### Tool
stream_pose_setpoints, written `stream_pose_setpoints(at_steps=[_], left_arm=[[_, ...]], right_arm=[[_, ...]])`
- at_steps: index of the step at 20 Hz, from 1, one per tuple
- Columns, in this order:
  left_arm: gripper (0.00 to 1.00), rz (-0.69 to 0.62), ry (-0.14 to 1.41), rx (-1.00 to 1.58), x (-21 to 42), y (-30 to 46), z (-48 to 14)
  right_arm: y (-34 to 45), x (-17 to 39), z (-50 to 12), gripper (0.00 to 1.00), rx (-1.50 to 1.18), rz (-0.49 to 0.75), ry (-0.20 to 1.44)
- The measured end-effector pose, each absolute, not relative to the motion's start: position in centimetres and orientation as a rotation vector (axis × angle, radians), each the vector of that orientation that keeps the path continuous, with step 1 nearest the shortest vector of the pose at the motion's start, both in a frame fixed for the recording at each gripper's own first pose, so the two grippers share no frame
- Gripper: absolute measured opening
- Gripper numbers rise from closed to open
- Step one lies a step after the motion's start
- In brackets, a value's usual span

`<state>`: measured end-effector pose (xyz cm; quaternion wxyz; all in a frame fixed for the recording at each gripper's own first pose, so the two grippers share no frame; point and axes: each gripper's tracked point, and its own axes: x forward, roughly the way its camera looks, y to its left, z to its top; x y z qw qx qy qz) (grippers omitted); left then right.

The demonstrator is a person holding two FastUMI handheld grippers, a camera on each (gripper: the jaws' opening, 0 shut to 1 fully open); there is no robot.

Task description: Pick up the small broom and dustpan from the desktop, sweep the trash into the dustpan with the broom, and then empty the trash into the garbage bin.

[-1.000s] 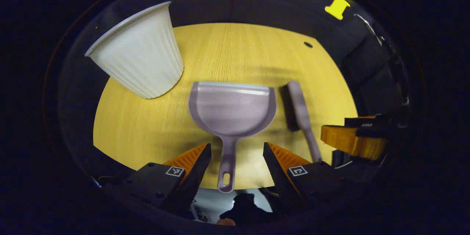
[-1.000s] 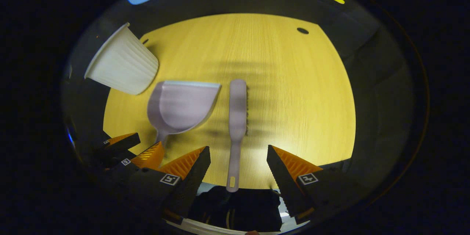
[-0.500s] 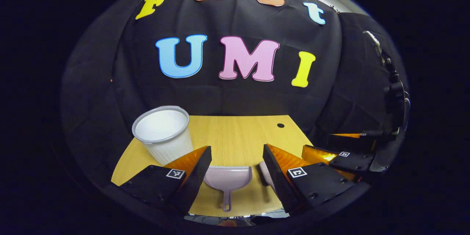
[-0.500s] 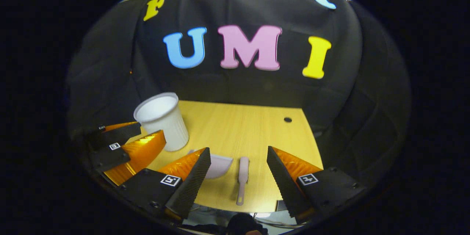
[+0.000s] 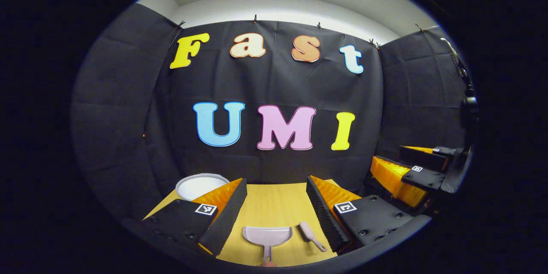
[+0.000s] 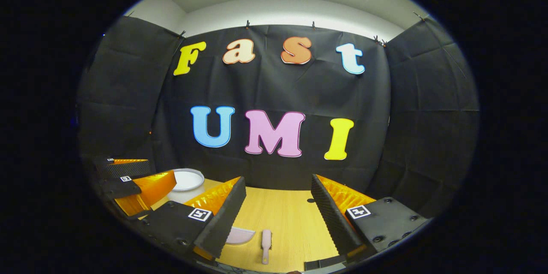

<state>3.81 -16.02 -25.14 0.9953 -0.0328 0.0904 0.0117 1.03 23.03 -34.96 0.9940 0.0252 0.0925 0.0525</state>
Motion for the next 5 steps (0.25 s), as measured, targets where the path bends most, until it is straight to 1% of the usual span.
stream_pose_setpoints(at_steps=[1,3,4,5], left_arm=[[0.82,0.034,0.158,-0.073,3.5,-15.7,-24.5],[0.82,0.054,0.125,-0.065,3.1,-15.9,-23.5],[0.82,0.063,0.123,-0.058,3.3,-15.8,-23.6],[0.82,0.069,0.13,-0.059,3.3,-15.8,-23.8]], right_arm=[[22.9,1.2,-34.9,0.98,0.049,0.108,0.166],[22.9,1.2,-35.0,0.98,0.039,0.115,0.155],[23.0,1.0,-34.5,0.91,0.051,0.12,0.144],[22.8,0.9,-34.1,0.92,0.07,0.129,0.125]])
